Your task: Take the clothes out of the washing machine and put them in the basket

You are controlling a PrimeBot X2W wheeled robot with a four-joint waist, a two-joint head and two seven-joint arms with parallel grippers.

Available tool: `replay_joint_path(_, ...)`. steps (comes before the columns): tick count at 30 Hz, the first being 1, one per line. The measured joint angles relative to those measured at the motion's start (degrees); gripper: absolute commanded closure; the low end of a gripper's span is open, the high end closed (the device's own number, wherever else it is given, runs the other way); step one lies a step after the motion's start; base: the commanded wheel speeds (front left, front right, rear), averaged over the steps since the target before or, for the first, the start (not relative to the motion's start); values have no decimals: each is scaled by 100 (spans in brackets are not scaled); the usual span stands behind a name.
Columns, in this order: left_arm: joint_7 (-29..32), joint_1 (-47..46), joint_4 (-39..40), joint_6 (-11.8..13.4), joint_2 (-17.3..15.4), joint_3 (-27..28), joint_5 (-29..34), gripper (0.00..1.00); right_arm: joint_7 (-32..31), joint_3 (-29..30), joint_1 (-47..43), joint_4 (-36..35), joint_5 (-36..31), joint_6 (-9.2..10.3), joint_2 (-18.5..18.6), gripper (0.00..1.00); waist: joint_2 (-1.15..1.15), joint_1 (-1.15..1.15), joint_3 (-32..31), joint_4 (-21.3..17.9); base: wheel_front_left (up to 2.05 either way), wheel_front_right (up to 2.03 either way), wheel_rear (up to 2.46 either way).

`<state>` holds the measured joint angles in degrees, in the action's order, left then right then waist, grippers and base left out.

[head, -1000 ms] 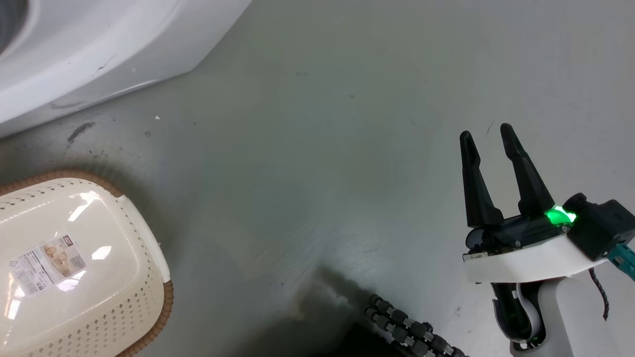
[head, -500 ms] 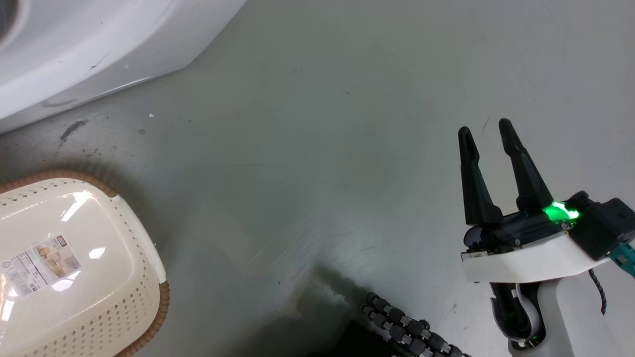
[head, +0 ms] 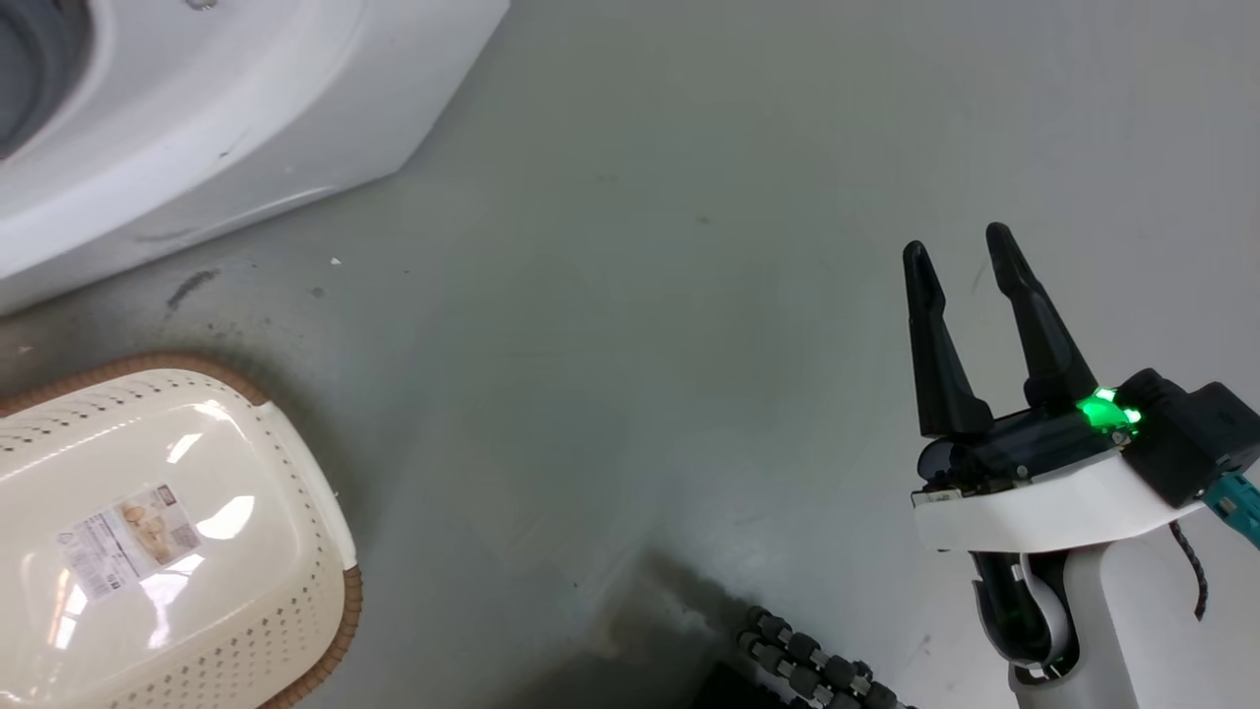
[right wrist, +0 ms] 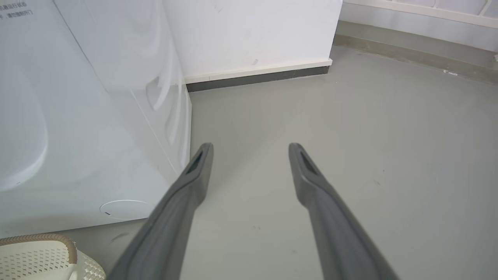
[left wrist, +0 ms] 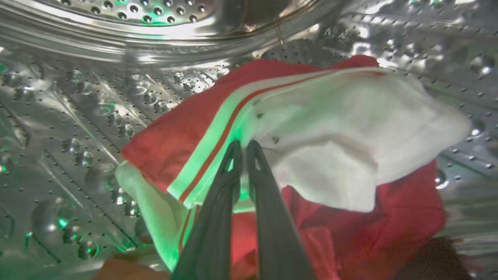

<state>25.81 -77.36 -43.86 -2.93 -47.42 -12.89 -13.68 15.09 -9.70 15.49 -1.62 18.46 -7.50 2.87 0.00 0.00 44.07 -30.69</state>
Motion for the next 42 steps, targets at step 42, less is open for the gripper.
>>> replay_joint_path(42, -4068, 5135, 1294, 769, 2602, 468, -1173, 100, -322, 928, -1360, 15, -1260, 0, 0, 0, 0, -2, -3488, 1773, 0, 0, 0)
